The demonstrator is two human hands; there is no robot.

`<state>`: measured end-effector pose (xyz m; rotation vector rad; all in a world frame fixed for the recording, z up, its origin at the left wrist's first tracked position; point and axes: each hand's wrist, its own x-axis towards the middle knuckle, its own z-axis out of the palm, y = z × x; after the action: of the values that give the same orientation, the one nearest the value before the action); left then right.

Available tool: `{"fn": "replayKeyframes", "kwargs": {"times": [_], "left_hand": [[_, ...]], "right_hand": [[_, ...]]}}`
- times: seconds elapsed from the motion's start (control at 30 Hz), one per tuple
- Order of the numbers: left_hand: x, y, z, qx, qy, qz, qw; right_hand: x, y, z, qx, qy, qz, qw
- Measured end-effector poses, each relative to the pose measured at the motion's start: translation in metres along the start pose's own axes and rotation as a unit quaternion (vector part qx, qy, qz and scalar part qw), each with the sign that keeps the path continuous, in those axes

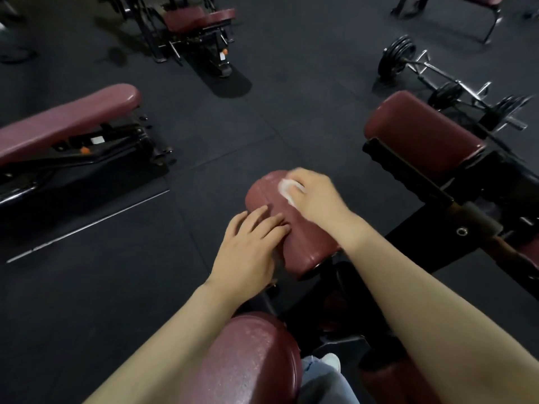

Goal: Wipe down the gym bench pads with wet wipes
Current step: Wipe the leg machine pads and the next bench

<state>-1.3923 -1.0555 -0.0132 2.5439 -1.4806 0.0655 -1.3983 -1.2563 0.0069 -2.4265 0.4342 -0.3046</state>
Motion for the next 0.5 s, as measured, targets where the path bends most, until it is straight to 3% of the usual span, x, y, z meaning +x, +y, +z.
{"fn": "replayKeyframes", "kwargs": {"times": [0.1,0.17,0.23,0.3,0.4,0.5], "left_hand": [[-0.025,-0.009,0.016,-0.021,-0.018,-0.028,0.999],[-0.037,-0.012,0.024,-0.048,-0.033,-0.048,0.997],[-0.040,-0.011,0.024,-0.093,-0.026,-0.077,0.992],[-0.034,-0.006,0.019,-0.129,-0.016,-0.094,0.987],[-0.025,-0.002,0.020,-0.137,-0.019,-0.083,0.987],[-0.029,-0.004,0.032,-0.146,-0.029,-0.086,0.985]], "right_hand": [[0.047,-0.037,0.031,-0.078,-0.065,-0.075,0.992],[0.035,-0.044,0.030,-0.160,-0.080,-0.120,0.977],[-0.010,-0.035,0.016,-0.211,-0.029,-0.180,0.960],[-0.075,-0.023,-0.006,-0.177,0.027,-0.231,0.956],[-0.120,-0.013,-0.020,-0.099,-0.024,-0.129,0.986],[-0.051,-0.017,0.007,-0.185,-0.045,-0.091,0.978]]}}
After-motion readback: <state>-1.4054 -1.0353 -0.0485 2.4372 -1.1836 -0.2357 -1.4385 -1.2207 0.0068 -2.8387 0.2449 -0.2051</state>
